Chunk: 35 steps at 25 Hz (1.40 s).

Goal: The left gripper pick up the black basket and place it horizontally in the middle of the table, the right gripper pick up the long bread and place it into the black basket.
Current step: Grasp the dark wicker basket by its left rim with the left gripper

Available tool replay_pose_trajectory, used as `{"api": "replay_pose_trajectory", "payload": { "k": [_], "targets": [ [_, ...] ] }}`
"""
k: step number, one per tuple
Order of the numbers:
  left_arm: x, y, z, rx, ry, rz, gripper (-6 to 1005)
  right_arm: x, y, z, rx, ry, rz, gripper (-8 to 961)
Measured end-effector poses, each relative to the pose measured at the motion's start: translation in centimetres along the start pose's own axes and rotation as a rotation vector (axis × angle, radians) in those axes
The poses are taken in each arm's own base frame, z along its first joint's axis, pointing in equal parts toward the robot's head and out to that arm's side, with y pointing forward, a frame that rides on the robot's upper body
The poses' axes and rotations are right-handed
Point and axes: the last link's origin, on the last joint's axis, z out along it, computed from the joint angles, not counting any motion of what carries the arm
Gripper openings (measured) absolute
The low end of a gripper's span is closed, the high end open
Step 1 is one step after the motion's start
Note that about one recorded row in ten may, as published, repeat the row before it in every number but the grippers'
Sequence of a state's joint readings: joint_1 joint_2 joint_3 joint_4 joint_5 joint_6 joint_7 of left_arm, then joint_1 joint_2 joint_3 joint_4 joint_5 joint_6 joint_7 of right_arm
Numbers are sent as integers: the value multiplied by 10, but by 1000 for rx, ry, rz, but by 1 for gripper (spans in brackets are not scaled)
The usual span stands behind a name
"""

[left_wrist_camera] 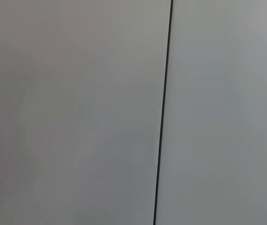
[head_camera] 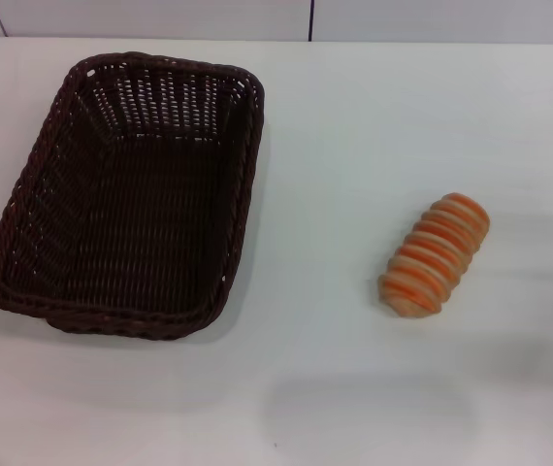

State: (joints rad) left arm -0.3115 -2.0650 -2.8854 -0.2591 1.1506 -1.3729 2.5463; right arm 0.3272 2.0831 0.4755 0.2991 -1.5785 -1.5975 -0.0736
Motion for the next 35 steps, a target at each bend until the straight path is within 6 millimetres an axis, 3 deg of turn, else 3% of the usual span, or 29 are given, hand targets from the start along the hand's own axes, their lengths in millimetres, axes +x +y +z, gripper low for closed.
{"api": "replay_pose_trajectory", "payload": {
  "k": [35],
  "targets": [
    [-1,4,-1,-9,7,-14,818,-1,0,0,2,-6,3,699]
  ]
}}
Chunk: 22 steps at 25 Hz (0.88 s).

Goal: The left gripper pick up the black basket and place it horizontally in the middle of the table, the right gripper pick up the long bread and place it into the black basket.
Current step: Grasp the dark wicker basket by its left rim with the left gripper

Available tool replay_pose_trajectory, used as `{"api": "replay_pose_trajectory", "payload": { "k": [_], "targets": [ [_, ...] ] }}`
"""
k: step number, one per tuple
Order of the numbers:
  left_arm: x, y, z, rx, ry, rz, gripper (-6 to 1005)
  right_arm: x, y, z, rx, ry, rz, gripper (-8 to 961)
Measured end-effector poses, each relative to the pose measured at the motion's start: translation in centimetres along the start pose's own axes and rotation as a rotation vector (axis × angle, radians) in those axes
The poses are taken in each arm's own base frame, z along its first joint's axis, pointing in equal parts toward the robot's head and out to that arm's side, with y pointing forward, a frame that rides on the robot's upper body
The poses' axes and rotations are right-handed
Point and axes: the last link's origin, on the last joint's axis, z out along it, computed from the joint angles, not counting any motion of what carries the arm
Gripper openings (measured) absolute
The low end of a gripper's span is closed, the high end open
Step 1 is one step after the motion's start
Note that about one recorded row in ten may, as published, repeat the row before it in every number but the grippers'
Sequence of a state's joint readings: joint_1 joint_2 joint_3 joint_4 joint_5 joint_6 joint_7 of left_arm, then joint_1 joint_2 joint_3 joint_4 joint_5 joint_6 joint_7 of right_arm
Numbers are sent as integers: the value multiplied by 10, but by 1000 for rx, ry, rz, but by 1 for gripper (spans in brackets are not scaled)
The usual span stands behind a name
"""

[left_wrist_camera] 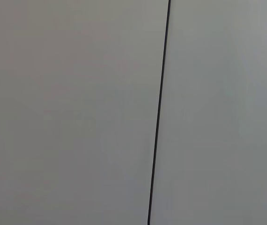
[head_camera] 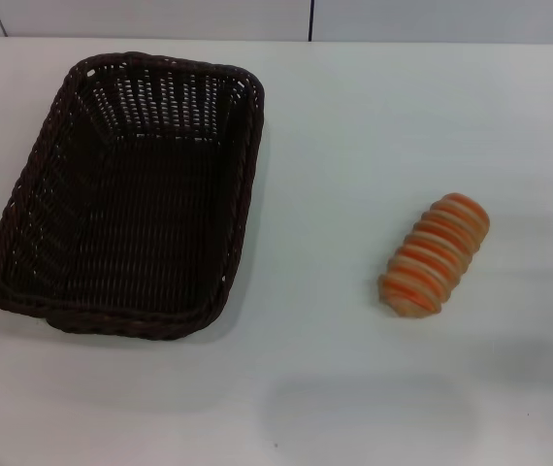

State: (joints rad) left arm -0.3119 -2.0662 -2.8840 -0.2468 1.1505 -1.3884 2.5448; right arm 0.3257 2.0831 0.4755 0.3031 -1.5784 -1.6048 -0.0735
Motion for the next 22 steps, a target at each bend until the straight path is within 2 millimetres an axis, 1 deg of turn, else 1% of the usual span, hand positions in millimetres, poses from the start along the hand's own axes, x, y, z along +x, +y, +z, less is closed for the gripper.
{"api": "replay_pose_trajectory", "payload": {
  "k": [4,5,6,8,12,13,15,18,21,22],
  "targets": [
    [0,1,1,-4,1,-7,814,0,0,0,0,-1,0,699],
    [2,3,2,-25,9,-42,812,0,0,1,-1,-1,-1,699],
    [2,3,2,-25,9,-42,811,0,0,1,-2,0,-1,699],
    [10,5,6,-85,19,-122,809,0,1,2,-4,0,0,699],
    [40,3,27,-240,-38,-302,804,-1,1,2,-3,-6,1,698],
    [52,2,37,-271,-80,-359,803,-1,1,2,-4,-6,1,698],
    [70,7,51,-318,-161,-390,801,-1,1,2,-4,-6,0,698],
    [94,19,66,-363,-277,-379,797,-1,1,3,-5,-6,0,698],
    [94,19,66,-363,-277,-379,794,-1,2,3,-6,-7,1,698],
    [100,23,70,-370,-321,-375,792,-1,2,3,-6,-7,1,698]
  ]
}}
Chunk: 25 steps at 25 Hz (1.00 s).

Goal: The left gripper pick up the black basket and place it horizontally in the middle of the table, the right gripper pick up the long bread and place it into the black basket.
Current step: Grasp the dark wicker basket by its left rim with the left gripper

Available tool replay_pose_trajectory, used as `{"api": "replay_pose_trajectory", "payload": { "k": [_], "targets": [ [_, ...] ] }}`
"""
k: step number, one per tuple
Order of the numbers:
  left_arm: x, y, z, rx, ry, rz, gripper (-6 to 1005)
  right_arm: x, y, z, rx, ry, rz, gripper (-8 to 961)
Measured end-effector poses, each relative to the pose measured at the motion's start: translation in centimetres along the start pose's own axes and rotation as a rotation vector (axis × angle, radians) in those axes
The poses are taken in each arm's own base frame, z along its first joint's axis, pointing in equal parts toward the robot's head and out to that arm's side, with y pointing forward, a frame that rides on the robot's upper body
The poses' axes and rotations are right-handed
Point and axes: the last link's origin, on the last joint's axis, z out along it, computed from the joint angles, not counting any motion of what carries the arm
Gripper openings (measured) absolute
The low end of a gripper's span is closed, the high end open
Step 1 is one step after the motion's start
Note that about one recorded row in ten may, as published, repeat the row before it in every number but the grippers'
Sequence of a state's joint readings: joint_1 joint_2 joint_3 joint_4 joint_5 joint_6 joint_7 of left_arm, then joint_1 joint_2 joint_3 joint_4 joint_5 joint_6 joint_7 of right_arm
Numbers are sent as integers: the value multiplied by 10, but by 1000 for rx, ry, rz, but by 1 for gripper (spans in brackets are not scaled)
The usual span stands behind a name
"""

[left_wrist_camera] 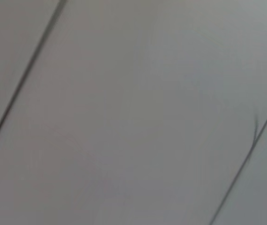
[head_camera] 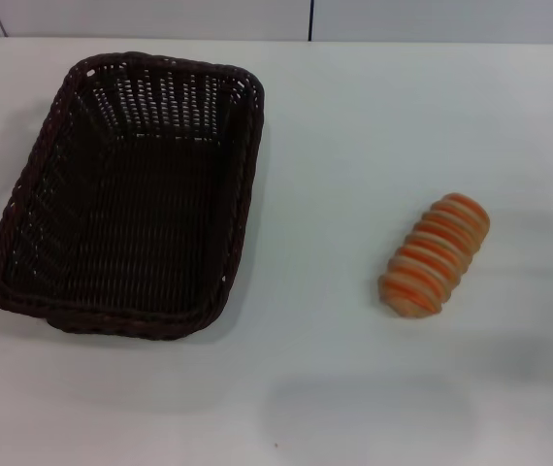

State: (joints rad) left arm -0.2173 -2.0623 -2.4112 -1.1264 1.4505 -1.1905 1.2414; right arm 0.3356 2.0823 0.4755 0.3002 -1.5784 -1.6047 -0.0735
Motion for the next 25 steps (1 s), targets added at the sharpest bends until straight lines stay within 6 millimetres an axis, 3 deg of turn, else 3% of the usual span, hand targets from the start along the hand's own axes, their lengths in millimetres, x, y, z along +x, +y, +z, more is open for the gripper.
{"api": "replay_pose_trajectory", "payload": {
  "k": [1,2,5,7,17,25],
  "targets": [
    [0,0,0,0,0,0,791,0,0,0,0,0,0,698],
    [18,25,15,48,-203,34,790,0,0,0,0,0,0,698],
    [22,39,21,95,-293,87,787,1,1,1,-2,3,1,698],
    [21,64,31,228,-444,217,784,0,2,2,-4,2,1,698],
    [-3,83,46,361,-611,322,773,0,4,6,-13,-5,0,700],
    [-22,81,51,394,-674,320,763,0,6,10,-19,-8,2,699]
  ]
}}
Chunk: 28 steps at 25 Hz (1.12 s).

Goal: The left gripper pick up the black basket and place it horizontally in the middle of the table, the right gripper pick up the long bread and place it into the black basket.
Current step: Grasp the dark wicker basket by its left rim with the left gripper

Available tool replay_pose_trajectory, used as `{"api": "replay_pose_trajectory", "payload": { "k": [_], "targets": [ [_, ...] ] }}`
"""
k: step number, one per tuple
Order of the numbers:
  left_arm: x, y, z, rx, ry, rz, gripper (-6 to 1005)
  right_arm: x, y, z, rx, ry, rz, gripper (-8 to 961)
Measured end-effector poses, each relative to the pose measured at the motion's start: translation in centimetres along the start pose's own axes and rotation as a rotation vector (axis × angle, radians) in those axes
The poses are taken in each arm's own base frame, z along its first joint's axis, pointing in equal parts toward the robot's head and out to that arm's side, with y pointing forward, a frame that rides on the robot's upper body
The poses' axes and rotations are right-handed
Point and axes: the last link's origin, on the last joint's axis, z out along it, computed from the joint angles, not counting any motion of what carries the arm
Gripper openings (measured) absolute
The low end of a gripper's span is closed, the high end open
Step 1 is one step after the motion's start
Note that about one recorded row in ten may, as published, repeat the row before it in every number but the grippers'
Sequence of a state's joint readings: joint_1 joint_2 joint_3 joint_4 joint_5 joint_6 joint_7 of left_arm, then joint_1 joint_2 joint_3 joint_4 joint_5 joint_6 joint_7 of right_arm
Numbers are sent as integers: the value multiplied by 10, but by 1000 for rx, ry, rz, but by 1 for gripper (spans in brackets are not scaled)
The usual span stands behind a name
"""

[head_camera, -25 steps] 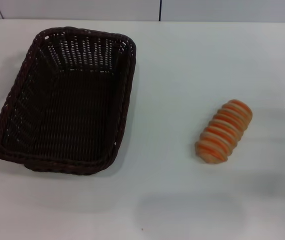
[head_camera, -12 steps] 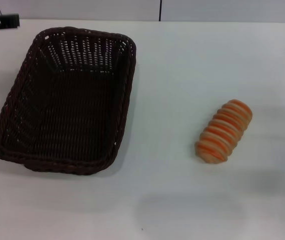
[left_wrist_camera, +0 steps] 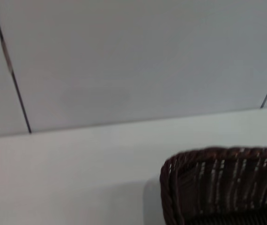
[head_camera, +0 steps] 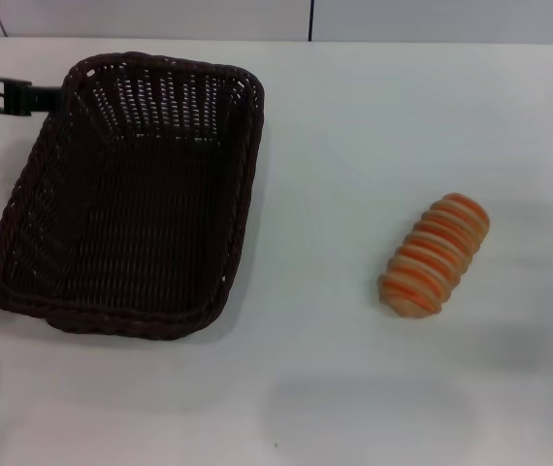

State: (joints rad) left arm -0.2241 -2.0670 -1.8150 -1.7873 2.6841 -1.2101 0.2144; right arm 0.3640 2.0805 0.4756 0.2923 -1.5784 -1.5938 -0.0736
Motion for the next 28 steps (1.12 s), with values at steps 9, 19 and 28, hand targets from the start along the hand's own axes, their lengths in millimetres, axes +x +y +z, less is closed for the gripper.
{"api": "replay_pose_trajectory", "payload": {
  "k": [9,19,28],
  "targets": [
    [-20,-1,23,-10,-72,-32,753,-1,1,3,-7,-7,-6,699],
    [-36,-3,44,-6,-141,-39,741,-1,4,8,-19,-11,-5,700],
    [-40,-7,48,22,-165,-14,731,-1,7,9,-23,-10,0,699]
  ]
}}
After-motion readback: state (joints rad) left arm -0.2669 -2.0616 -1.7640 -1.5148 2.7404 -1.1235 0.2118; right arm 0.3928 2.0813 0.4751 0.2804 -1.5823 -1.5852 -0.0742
